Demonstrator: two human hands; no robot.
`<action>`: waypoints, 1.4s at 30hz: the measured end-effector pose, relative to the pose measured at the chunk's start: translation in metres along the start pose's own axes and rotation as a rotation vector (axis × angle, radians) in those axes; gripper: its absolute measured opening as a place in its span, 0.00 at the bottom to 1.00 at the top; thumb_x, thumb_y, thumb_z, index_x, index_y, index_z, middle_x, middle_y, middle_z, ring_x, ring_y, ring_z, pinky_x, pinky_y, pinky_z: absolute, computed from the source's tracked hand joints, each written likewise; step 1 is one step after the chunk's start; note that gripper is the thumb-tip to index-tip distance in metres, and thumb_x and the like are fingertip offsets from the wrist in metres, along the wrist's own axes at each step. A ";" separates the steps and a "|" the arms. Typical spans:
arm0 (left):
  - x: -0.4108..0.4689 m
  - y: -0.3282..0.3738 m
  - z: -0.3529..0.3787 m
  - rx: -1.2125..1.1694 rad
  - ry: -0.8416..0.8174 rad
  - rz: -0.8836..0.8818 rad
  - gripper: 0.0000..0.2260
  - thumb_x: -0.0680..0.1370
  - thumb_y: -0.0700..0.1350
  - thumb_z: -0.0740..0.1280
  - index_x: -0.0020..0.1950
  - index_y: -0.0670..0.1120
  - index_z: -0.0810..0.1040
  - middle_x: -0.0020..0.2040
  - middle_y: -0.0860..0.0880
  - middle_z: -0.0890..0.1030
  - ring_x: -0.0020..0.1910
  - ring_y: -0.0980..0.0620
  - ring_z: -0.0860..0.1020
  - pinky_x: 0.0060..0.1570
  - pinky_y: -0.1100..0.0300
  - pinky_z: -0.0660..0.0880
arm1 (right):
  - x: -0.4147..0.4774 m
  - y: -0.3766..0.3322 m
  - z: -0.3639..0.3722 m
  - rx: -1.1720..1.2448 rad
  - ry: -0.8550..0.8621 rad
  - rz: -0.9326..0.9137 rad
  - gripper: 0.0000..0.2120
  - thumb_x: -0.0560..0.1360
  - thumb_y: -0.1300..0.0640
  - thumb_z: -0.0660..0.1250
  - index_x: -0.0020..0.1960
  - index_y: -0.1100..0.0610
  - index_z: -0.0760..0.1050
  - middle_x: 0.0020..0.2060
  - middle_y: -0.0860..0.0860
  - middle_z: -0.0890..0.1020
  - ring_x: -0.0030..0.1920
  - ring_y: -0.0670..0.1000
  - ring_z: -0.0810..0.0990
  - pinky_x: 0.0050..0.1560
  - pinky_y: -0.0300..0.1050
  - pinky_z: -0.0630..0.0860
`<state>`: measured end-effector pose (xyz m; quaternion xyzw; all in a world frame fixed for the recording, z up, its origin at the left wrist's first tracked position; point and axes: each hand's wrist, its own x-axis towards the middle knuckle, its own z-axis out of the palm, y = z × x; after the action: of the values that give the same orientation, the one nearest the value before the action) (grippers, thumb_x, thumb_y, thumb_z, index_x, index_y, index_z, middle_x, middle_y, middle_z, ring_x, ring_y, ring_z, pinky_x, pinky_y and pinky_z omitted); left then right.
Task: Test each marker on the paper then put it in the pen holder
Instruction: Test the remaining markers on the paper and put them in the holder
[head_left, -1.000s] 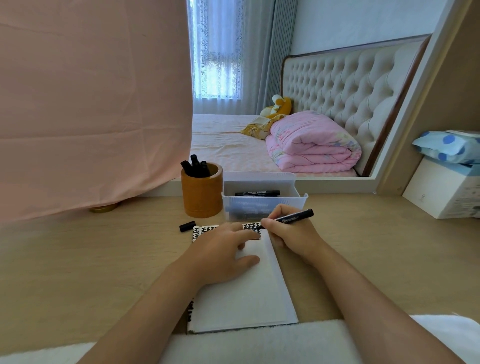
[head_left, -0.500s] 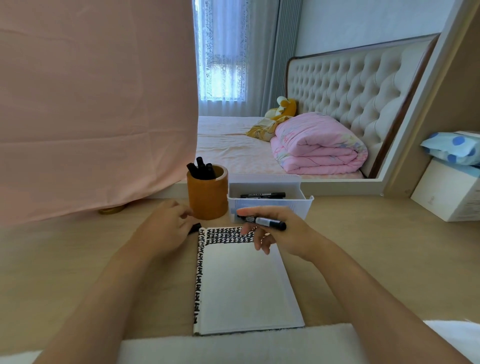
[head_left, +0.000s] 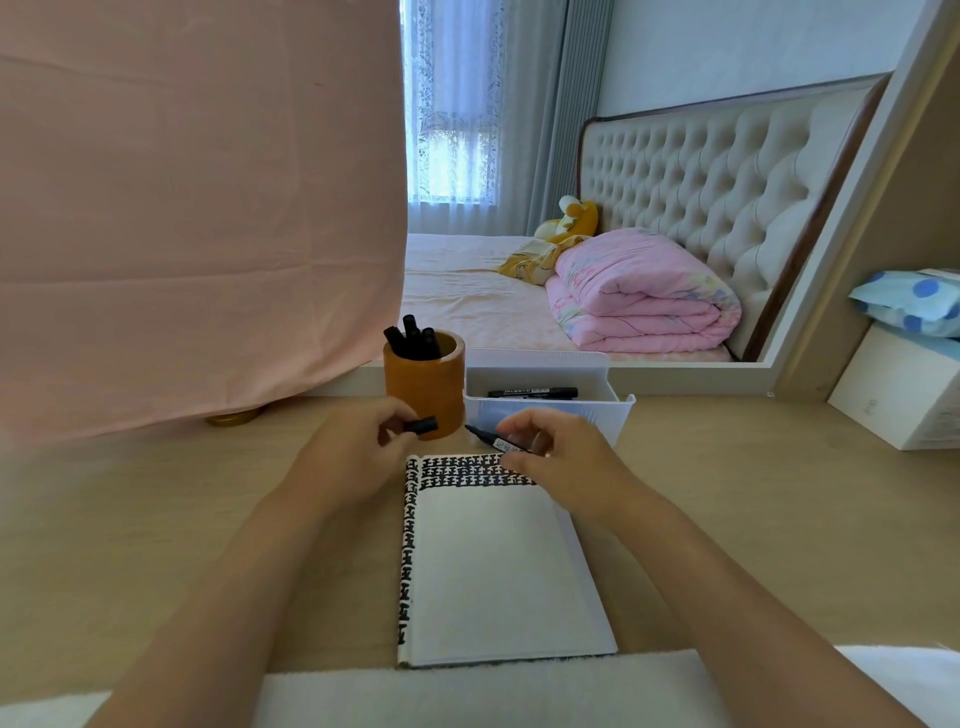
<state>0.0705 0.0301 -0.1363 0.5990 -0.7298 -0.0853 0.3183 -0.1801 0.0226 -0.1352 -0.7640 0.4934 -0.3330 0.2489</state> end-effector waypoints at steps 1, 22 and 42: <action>-0.001 0.006 0.002 -0.018 -0.012 0.041 0.09 0.77 0.45 0.70 0.54 0.58 0.78 0.43 0.60 0.79 0.42 0.60 0.76 0.40 0.67 0.70 | 0.000 0.003 0.001 -0.074 0.040 -0.029 0.10 0.75 0.55 0.73 0.55 0.45 0.80 0.45 0.40 0.80 0.43 0.41 0.77 0.47 0.37 0.75; -0.002 0.027 0.020 -0.120 -0.166 0.161 0.08 0.79 0.48 0.68 0.55 0.60 0.80 0.47 0.62 0.79 0.47 0.62 0.75 0.42 0.68 0.68 | -0.003 0.007 0.003 -0.204 -0.014 -0.224 0.13 0.75 0.54 0.72 0.60 0.51 0.79 0.50 0.44 0.81 0.50 0.43 0.78 0.52 0.36 0.74; -0.001 0.030 0.018 -0.155 -0.167 0.192 0.09 0.78 0.47 0.69 0.58 0.55 0.82 0.48 0.58 0.80 0.47 0.61 0.76 0.45 0.67 0.71 | -0.005 -0.002 0.017 -0.181 -0.114 -0.136 0.10 0.83 0.51 0.60 0.58 0.50 0.78 0.46 0.46 0.77 0.47 0.45 0.76 0.47 0.39 0.74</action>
<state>0.0363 0.0348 -0.1355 0.4910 -0.7990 -0.1601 0.3082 -0.1673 0.0291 -0.1460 -0.8327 0.4536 -0.2591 0.1836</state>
